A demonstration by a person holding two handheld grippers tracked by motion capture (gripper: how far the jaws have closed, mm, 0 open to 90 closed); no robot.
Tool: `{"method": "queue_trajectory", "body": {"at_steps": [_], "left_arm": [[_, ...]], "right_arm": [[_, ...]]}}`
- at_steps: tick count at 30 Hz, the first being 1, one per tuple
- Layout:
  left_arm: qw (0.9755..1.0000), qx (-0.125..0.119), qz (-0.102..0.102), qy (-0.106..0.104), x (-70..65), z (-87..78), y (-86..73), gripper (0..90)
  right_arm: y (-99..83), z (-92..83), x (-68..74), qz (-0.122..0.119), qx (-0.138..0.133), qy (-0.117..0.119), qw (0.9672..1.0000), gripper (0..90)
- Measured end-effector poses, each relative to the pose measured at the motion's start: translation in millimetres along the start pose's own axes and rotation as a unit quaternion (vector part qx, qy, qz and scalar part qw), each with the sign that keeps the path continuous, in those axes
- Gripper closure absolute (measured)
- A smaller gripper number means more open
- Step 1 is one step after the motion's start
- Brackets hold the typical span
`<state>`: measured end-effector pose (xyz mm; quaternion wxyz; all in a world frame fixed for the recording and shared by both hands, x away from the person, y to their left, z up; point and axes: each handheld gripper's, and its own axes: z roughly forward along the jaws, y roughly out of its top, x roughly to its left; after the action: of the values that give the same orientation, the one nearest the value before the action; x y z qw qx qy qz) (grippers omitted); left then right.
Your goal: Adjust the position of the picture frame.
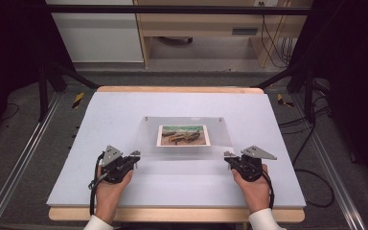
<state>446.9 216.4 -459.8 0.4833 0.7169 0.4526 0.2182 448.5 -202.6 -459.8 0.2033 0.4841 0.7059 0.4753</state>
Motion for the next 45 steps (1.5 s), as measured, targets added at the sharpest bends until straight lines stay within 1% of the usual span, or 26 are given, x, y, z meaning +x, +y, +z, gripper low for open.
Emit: {"method": "queue_trajectory", "body": {"at_steps": [7,15,23,25,27,39,45], "left_arm": [[1.0,0.009,0.001,0.002,-0.8,1.2,-4.2,84.3],[0.9998,0.019,0.005,0.004,-1.4,2.2,-6.6,84.3],[0.9995,0.029,0.008,0.007,-1.7,2.7,-8.4,84.2],[0.9995,0.031,0.007,0.008,-1.9,3.0,-8.8,84.2],[0.9994,0.033,0.007,0.007,-1.9,3.2,-9.3,84.1],[0.9989,0.045,0.01,0.009,-2.6,4.4,-12.1,84.1],[0.9987,0.05,0.007,0.009,-2.3,5.1,-12.8,84.2]], "right_arm": [[-4.3,1.2,-1.6,-0.001,0.014,0.007,0.9999,84.9],[-6.3,2.4,-1.8,-0.002,0.023,0.008,0.9997,84.8],[-8.2,4.1,-1.7,-0.001,0.035,0.008,0.9994,84.8],[-8.5,4.4,-2.0,-0.004,0.037,0.009,0.9993,84.7],[-8.9,4.3,-1.6,-0.001,0.04,0.008,0.9992,84.8],[-10.8,5.9,-2.0,-0.004,0.05,0.008,0.9987,84.4],[-12.0,7.8,-1.9,-0.004,0.058,0.008,0.9983,84.5]]}}
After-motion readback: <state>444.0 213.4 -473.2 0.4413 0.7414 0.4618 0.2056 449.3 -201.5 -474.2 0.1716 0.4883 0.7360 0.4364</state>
